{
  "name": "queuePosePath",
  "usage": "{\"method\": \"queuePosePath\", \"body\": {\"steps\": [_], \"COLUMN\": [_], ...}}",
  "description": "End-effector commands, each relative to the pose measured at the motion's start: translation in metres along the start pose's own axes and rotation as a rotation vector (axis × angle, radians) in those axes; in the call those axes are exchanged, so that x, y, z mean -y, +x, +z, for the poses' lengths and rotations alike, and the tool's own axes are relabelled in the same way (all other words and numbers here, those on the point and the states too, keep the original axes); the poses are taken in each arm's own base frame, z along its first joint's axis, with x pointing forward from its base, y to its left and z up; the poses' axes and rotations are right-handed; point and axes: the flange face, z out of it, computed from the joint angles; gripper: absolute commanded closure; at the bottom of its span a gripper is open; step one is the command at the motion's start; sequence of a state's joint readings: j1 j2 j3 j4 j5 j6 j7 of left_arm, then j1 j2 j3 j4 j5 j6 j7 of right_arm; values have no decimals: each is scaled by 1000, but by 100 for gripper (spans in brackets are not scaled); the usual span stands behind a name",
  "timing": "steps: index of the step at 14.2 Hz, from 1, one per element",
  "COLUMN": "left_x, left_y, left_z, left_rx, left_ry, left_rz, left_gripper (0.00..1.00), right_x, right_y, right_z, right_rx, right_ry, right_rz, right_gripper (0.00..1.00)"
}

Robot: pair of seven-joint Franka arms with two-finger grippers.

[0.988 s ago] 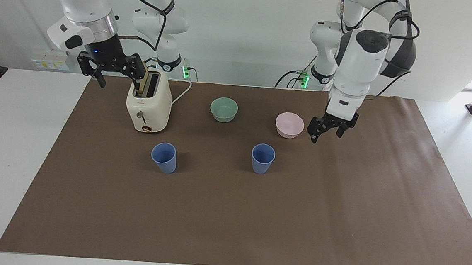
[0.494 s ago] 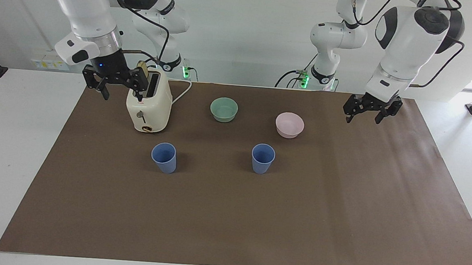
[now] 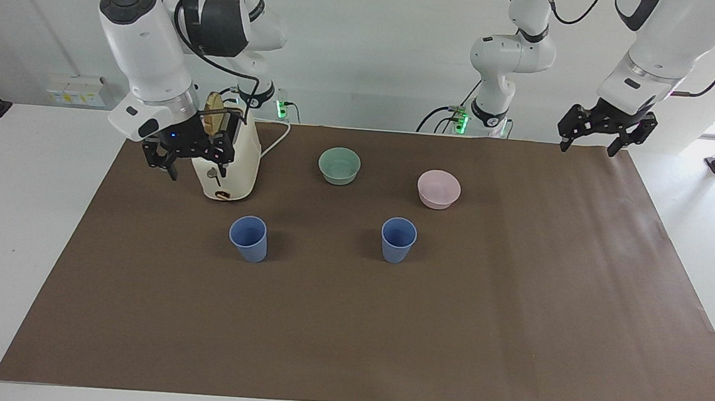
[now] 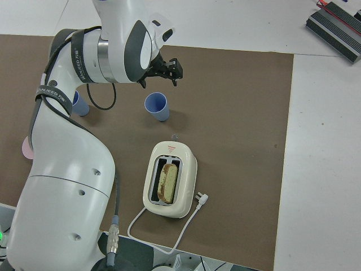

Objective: Stack blue cups with both arms

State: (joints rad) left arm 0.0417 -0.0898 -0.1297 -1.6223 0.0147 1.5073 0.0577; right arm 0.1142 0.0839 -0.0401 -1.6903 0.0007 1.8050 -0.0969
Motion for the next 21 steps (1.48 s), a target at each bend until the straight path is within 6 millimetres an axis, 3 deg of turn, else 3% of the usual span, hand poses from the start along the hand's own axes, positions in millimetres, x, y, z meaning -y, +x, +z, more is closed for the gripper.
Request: {"method": "queuePosePath", "body": {"steps": [1,4,6,9,12,18,19,20,21], "left_x": [-1,2,4,4,5,14,15,15,13], "left_y": [-4,-5,-5,-5,-5,-8,-9,-9,-8], "left_z": [-5,-5,-7,-6,-11,-19,-20,-20,-19], "left_rx": [8,13,7,10,-7,-18,-20,-20,-20], "left_ry": [-11,-12,-10,-11,-26,-56,-56,-59,-65], "left_rz": [10,10,10,4,-3,-18,-21,-25,-26], "left_gripper": [0,0,0,0,0,0,0,0,0], "right_x": [0,2,2,1,10,11,11,13,12], "right_y": [-6,2,7,18,27,23,23,23,23], "right_z": [47,80,87,123,149,173,173,173,173], "right_rx": [-19,0,-20,-12,-21,-7,-7,-7,-7], "right_ry": [21,21,18,16,14,13,12,13,13], "right_rz": [-14,35,36,40,24,-1,-27,-32,-30], "right_gripper": [0,0,0,0,0,0,7,48,68]}}
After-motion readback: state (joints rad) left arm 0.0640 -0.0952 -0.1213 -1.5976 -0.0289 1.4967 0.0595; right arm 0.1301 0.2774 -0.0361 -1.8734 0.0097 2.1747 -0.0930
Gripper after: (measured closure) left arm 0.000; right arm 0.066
